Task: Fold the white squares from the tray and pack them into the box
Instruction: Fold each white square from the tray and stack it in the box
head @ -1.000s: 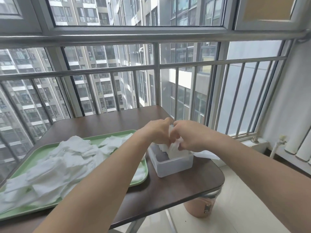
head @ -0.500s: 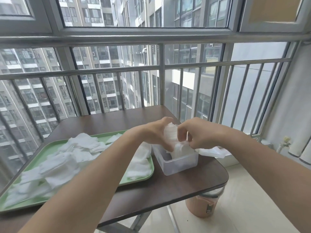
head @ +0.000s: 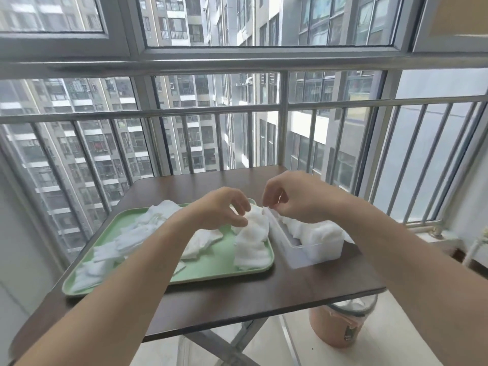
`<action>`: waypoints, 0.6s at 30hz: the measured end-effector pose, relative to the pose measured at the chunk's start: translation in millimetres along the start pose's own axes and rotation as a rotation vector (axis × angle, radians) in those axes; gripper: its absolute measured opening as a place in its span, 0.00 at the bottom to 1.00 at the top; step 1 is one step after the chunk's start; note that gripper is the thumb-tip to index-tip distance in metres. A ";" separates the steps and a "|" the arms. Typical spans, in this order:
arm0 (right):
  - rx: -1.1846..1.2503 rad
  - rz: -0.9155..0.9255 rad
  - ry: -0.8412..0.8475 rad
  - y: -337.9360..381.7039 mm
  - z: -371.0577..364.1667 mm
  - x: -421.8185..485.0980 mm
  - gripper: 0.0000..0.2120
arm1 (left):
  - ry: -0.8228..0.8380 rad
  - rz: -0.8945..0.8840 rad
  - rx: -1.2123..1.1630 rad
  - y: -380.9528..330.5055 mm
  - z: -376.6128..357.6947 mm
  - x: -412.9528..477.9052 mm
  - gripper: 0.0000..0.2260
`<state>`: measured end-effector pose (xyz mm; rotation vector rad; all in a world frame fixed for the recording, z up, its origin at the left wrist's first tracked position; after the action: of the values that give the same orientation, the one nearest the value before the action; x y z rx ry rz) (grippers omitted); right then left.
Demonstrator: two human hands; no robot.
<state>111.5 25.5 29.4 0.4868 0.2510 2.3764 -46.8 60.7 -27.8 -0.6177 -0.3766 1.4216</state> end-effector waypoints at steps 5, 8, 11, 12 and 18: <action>0.012 -0.052 0.043 3.7 -21.8 22.1 0.12 | -0.057 0.051 0.103 26.2 -16.7 -7.9 0.06; 0.070 -0.070 0.008 2.7 -24.9 26.0 0.10 | -0.176 0.101 0.016 28.8 -24.7 -5.3 0.06; 0.117 -0.084 -0.051 1.9 -23.9 24.7 0.09 | -0.238 0.160 -0.026 30.6 -32.7 -2.1 0.13; 0.122 -0.088 -0.069 1.4 -24.1 24.5 0.10 | -0.239 0.177 -0.048 31.5 -35.6 -1.3 0.15; 0.138 -0.088 -0.134 0.7 -26.5 24.2 0.10 | -0.230 0.188 -0.135 36.4 -36.7 -2.4 0.16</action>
<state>83.5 39.8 12.1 0.6828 0.3697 2.2399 -54.5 53.2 -78.4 -0.6122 -0.6139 1.6634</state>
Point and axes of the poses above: each hand's wrist, its own x-axis towards the middle knuckle, its own z-axis out of the back of the hand, y = z × x, the point moved 7 cm from there along x, towards the middle knuckle, and after that the axes turned 14 degrees about z, right-handed, at the moved point
